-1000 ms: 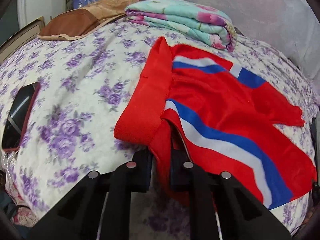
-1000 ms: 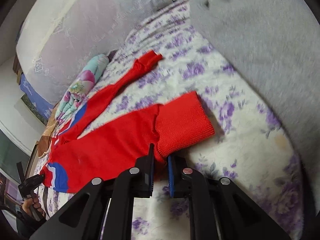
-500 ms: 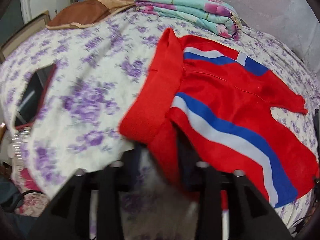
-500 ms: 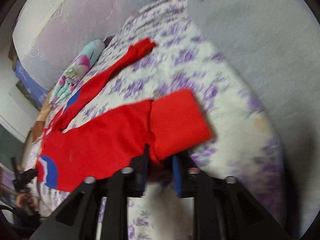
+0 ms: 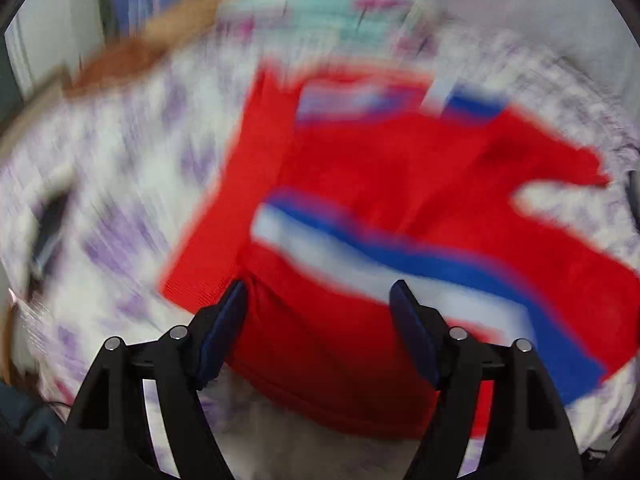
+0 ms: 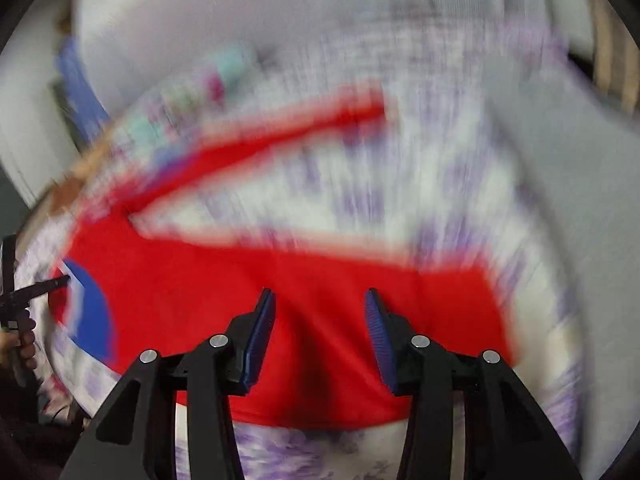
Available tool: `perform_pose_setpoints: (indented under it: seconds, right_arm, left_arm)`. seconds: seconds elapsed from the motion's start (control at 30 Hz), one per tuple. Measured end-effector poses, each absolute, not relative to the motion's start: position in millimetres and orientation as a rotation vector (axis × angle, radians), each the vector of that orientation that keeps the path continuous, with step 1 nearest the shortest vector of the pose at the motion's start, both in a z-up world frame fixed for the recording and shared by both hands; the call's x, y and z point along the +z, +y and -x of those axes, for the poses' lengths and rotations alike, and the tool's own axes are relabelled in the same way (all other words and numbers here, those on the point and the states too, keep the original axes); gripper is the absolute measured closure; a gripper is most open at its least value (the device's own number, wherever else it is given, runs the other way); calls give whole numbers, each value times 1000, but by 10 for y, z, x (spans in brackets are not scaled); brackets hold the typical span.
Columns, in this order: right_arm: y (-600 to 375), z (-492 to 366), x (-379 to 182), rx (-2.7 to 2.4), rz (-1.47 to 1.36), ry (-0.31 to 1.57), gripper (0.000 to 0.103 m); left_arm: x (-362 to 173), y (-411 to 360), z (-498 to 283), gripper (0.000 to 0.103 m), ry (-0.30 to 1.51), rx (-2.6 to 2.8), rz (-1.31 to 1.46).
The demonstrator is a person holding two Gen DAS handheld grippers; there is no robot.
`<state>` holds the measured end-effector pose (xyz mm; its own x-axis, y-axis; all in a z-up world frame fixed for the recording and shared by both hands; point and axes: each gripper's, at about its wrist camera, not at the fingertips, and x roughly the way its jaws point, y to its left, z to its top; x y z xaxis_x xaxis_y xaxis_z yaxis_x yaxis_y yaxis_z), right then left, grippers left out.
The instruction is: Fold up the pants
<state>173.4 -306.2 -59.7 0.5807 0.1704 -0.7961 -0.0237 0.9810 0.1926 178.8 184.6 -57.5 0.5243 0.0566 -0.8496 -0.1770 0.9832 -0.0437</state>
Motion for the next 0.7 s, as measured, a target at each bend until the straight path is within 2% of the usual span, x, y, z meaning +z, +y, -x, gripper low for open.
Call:
perform_pose_setpoints:
  seconds: [0.1,0.2,0.23,0.27,0.33,0.53,0.7]
  right_arm:
    - [-3068,-1738,-504,122,-134,923,58]
    - [-2953,-1888,-2,220,-152,837,53]
    - [-2822,-1994,188,260,-124,809,44]
    - [-2719,-2071,290,290,-110,797,34]
    - [-2383,-2366,509,363,-95,803,28]
    - [-1242,-3305,489,520,71,903,26]
    - [-408,-4019,263,535,325,872,26]
  left_arm:
    - [-451,1780,-1721,29,971,131,93]
    - [-158,1891,-1741,27,927,80,148]
    - [-34,1940,-1761,22,895,97,137]
    - [33,1968,-1767,10,873,120,122]
    - [202,2167,-1939,7,823,197,112]
    - [35,2628,-2767,7,960,243,207]
    - [-189,2672,-3359,7,1039,252,200]
